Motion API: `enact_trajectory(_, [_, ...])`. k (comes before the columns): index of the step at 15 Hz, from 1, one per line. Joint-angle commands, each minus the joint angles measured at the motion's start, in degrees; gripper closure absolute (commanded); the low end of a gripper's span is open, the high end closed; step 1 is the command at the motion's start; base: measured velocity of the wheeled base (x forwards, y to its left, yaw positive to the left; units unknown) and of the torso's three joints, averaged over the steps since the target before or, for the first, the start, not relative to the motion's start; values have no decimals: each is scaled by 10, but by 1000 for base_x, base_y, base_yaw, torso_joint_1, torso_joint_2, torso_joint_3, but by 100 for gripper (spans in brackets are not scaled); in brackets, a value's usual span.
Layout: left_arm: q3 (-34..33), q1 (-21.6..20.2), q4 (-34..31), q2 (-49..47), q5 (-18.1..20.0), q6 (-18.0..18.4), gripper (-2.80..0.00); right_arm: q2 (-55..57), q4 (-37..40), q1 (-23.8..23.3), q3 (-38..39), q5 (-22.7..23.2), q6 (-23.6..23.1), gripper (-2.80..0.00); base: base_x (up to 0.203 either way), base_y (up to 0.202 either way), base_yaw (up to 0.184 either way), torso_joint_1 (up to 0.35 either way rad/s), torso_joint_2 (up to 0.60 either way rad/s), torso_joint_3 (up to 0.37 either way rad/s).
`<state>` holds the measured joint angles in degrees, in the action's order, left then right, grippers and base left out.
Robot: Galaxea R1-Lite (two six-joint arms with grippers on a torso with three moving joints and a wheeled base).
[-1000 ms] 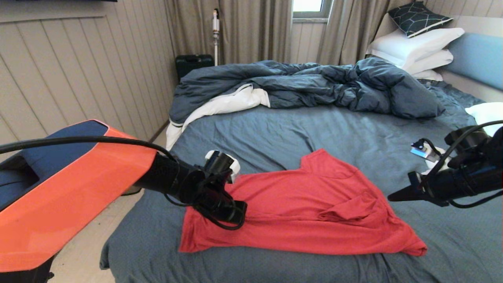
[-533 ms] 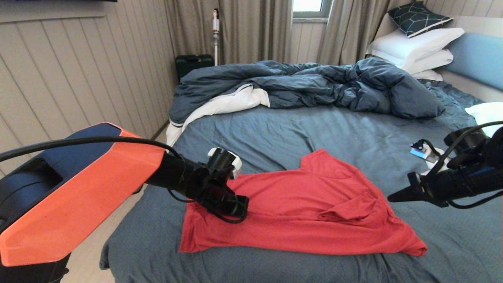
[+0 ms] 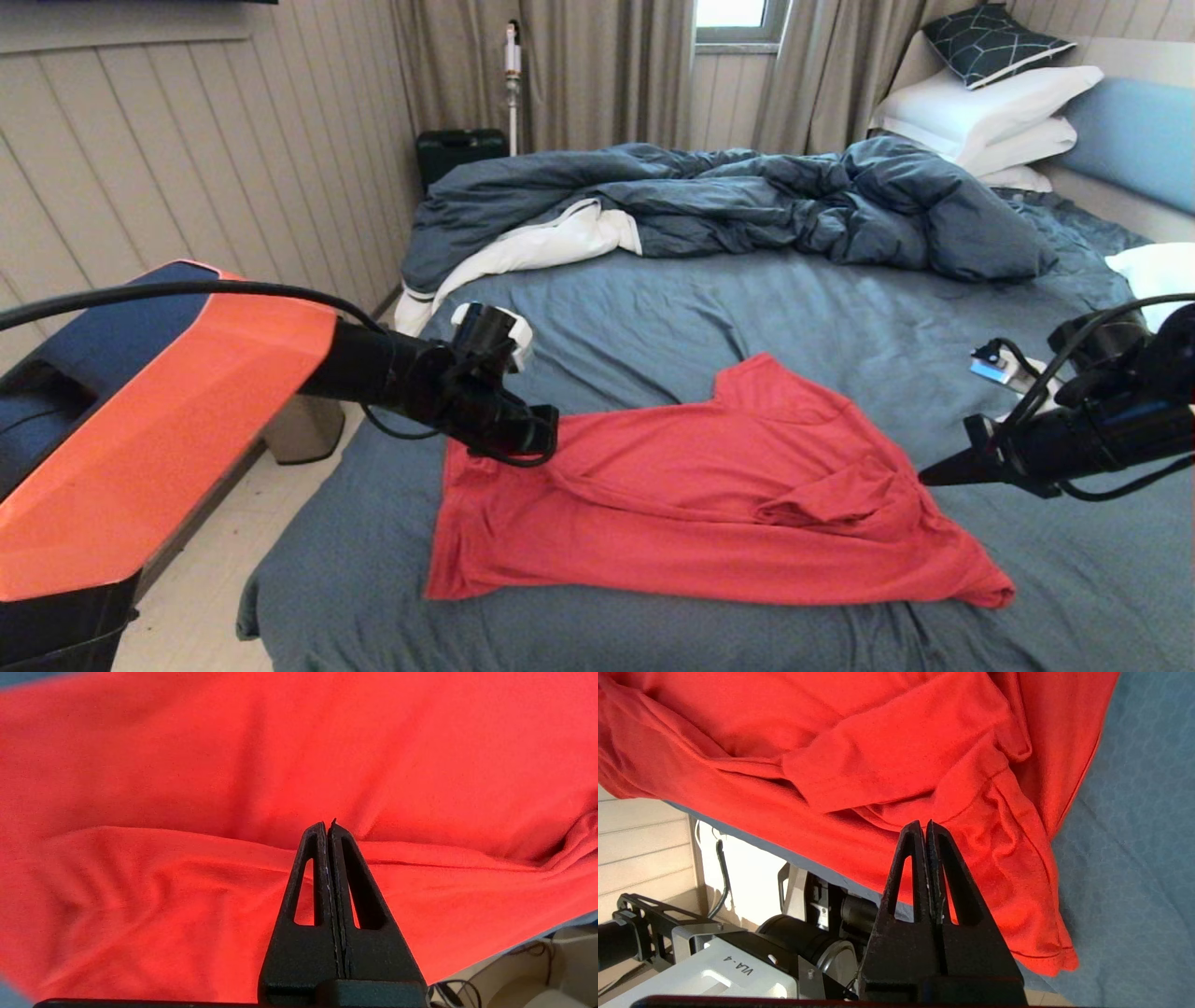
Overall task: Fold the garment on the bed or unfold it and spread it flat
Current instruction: Fold the red T-shirt
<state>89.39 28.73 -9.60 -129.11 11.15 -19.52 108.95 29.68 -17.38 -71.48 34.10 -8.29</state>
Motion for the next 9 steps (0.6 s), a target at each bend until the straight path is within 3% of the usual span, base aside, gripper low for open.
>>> enact_trajectory(1, [-18, -13, -4, 28, 1, -1, 0, 18, 0, -1, 4, 2, -1, 0, 0, 0, 0, 0, 0, 0])
enact_trajectory(7, [-146, -53, 12, 99, 9, 0, 0, 31, -12, -11, -4, -2, 1, 0, 0, 0, 0, 0, 0, 0])
enact_trajectory(9, [-144, -84, 27, 95, 11, 0, 0, 35, -14, -10, -32, -2, 21, 0, 0, 0, 0, 0, 0, 0])
